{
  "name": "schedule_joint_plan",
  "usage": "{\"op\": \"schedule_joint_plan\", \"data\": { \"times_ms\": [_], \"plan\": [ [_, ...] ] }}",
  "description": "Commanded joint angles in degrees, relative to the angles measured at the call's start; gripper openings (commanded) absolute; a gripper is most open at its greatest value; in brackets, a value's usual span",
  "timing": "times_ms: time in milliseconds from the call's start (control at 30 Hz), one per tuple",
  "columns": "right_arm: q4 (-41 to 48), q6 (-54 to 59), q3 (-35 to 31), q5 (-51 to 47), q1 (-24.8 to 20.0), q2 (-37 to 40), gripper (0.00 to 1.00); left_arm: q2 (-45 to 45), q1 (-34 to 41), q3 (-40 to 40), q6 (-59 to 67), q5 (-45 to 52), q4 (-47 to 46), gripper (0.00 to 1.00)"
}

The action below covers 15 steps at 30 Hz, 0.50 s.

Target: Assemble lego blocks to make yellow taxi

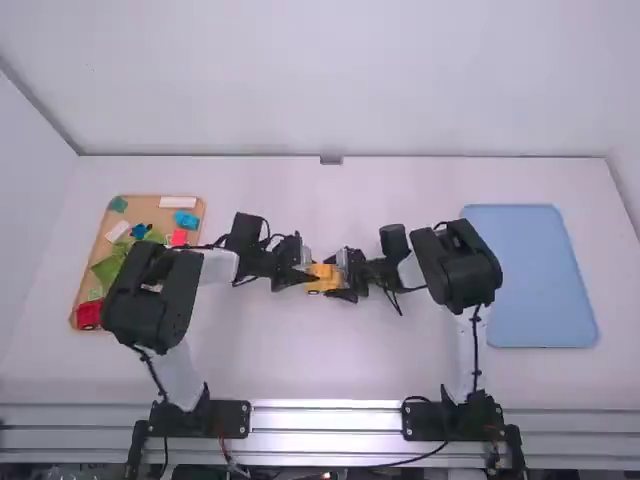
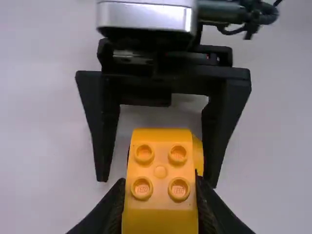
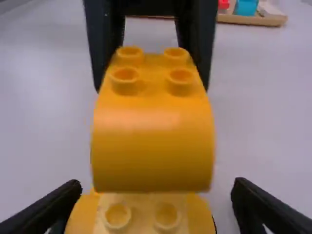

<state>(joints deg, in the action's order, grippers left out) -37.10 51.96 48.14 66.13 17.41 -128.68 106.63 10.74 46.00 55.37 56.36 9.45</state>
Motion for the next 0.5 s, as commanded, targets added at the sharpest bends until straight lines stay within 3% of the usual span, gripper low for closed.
{"op": "schedule_joint_plan", "data": {
  "times_ms": [0, 300, 467],
  "plan": [
    [0.1, 1.0, -0.2, 1.2, -0.1, -0.7, 0.68, 0.4, 0.5, -0.3, -1.8, 1.7, -0.3, 0.02],
    [0.1, 0.4, -0.2, 1.1, 0.0, -0.7, 0.5, 0.4, 0.6, -2.3, -2.0, 1.7, 2.0, 0.02],
    [0.1, 0.4, -0.2, 1.2, 0.2, -0.7, 0.5, 0.4, 1.2, -5.1, -2.0, 1.6, 5.3, 0.02]
  ]
}}
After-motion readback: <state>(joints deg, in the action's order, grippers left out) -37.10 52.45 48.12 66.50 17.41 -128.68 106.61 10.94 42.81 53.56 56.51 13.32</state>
